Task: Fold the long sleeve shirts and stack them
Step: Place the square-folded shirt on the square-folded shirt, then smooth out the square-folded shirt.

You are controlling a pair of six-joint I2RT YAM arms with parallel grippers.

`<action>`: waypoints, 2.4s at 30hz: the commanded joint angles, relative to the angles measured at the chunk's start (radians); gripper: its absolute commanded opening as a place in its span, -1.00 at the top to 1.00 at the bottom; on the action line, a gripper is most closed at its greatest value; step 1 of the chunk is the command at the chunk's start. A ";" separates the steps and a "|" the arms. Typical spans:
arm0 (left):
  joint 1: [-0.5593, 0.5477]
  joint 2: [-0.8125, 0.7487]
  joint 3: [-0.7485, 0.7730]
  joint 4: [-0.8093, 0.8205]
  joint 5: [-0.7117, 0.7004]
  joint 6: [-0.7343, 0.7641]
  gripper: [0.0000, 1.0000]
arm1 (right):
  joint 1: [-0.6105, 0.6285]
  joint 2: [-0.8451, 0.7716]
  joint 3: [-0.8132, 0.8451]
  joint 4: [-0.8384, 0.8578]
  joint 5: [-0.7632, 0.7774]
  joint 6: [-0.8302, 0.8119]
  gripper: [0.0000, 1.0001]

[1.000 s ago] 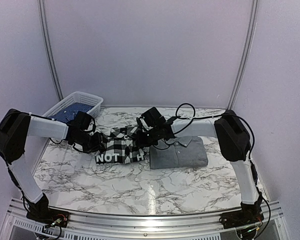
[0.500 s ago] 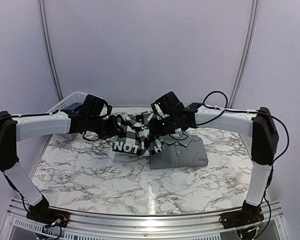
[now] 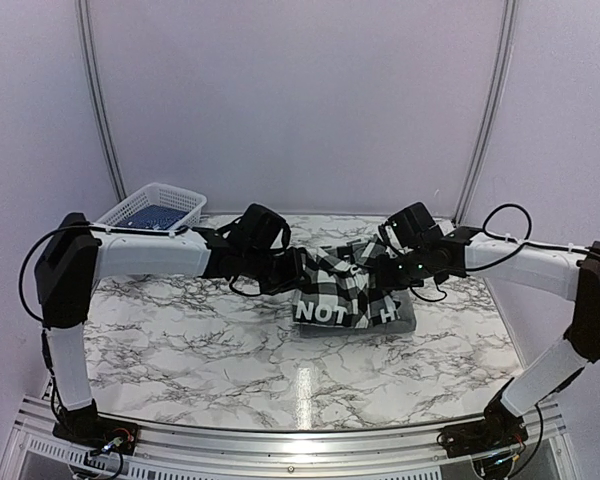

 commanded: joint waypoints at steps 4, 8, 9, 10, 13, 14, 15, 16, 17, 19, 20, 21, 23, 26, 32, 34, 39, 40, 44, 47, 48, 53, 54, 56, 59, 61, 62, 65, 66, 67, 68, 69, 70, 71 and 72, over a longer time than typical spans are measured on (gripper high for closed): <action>-0.027 0.126 0.113 0.084 -0.035 -0.044 1.00 | -0.109 -0.051 -0.085 0.075 -0.028 -0.056 1.00; -0.030 0.169 0.143 0.084 -0.061 -0.043 1.00 | -0.146 -0.028 -0.102 0.102 -0.046 -0.072 1.00; -0.030 0.179 0.149 0.083 -0.063 -0.042 1.00 | -0.154 -0.022 -0.106 0.109 -0.047 -0.075 1.00; -0.030 0.189 0.155 0.083 -0.063 -0.040 1.00 | -0.160 -0.017 -0.110 0.118 -0.049 -0.077 1.00; -0.031 0.214 0.167 0.083 -0.067 -0.041 1.00 | -0.184 0.000 -0.117 0.136 -0.058 -0.082 1.00; -0.032 0.220 0.166 0.083 -0.071 -0.039 1.00 | -0.188 0.006 -0.118 0.141 -0.062 -0.084 0.98; -0.031 0.221 0.165 0.084 -0.079 -0.037 1.00 | -0.189 0.017 -0.118 0.142 -0.069 -0.085 0.95; -0.030 0.219 0.161 0.083 -0.088 -0.035 1.00 | -0.188 0.022 -0.119 0.142 -0.070 -0.086 0.94; -0.030 0.217 0.156 0.084 -0.096 -0.033 1.00 | -0.188 0.030 -0.121 0.142 -0.072 -0.085 0.92; -0.028 0.217 0.152 0.081 -0.102 -0.029 1.00 | -0.188 0.033 -0.129 0.144 -0.073 -0.081 0.83; -0.027 0.217 0.152 0.080 -0.103 -0.026 1.00 | -0.189 0.031 -0.133 0.144 -0.068 -0.080 0.77; -0.027 0.220 0.154 0.077 -0.101 -0.024 1.00 | -0.190 0.029 -0.139 0.143 -0.062 -0.080 0.72; -0.027 0.225 0.156 0.075 -0.096 -0.019 0.94 | -0.191 0.022 -0.140 0.137 -0.048 -0.080 0.59; -0.028 0.220 0.146 0.074 -0.101 -0.018 0.80 | -0.194 0.012 -0.127 0.109 -0.024 -0.085 0.31; -0.027 0.162 0.106 0.060 -0.164 0.004 0.21 | -0.195 -0.036 -0.079 0.041 0.027 -0.099 -0.08; -0.027 0.139 0.103 0.039 -0.203 0.016 0.05 | -0.191 -0.054 -0.058 0.012 0.044 -0.105 -0.17; -0.023 0.094 0.077 0.020 -0.240 0.037 -0.11 | -0.133 -0.098 -0.009 -0.020 0.071 -0.092 -0.34; -0.022 0.085 0.071 0.017 -0.246 0.041 -0.15 | -0.111 -0.095 0.009 -0.019 0.072 -0.085 -0.37; -0.016 0.058 0.047 0.007 -0.262 0.053 -0.22 | 0.003 -0.038 0.071 -0.011 0.086 -0.060 -0.42; -0.009 0.041 0.026 0.006 -0.262 0.056 -0.25 | 0.066 0.029 0.113 0.005 0.098 -0.044 -0.44; -0.006 0.033 0.016 0.006 -0.263 0.055 -0.25 | 0.083 0.052 0.128 0.010 0.101 -0.040 -0.45; 0.009 0.005 -0.030 0.007 -0.250 0.062 -0.24 | 0.143 0.156 0.174 0.022 0.128 -0.023 -0.50; 0.012 -0.003 -0.037 0.007 -0.248 0.064 -0.24 | 0.148 0.170 0.168 0.029 0.134 -0.018 -0.52; 0.016 -0.017 -0.054 0.007 -0.242 0.070 -0.24 | 0.152 0.200 0.146 0.040 0.149 -0.007 -0.55; 0.017 -0.042 -0.076 0.007 -0.241 0.086 -0.24 | 0.154 0.222 0.106 0.065 0.156 0.008 -0.61; 0.019 -0.059 -0.090 0.006 -0.247 0.102 -0.25 | 0.154 0.226 0.084 0.082 0.156 0.016 -0.64; 0.021 -0.066 -0.098 0.006 -0.249 0.108 -0.26 | 0.154 0.227 0.079 0.083 0.157 0.020 -0.65; 0.031 -0.082 -0.120 0.006 -0.245 0.114 -0.26 | 0.166 0.207 0.075 0.080 0.176 0.027 -0.73; 0.034 -0.088 -0.129 0.007 -0.245 0.116 -0.26 | 0.172 0.198 0.077 0.079 0.179 0.025 -0.74; 0.036 -0.093 -0.140 0.007 -0.245 0.116 -0.27 | 0.178 0.193 0.084 0.077 0.182 0.022 -0.76; 0.040 -0.099 -0.149 0.007 -0.246 0.116 -0.27 | 0.183 0.190 0.096 0.066 0.188 0.022 -0.79; 0.043 -0.106 -0.156 0.007 -0.245 0.117 -0.27 | 0.191 0.189 0.111 0.061 0.192 0.019 -0.80; 0.046 -0.114 -0.163 0.008 -0.247 0.116 -0.27 | 0.199 0.186 0.122 0.066 0.193 0.012 -0.81; 0.049 -0.122 -0.172 0.010 -0.249 0.118 -0.27 | 0.207 0.183 0.133 0.077 0.187 0.005 -0.83; 0.051 -0.130 -0.179 0.010 -0.249 0.120 -0.27 | 0.209 0.183 0.142 0.102 0.163 -0.010 -0.85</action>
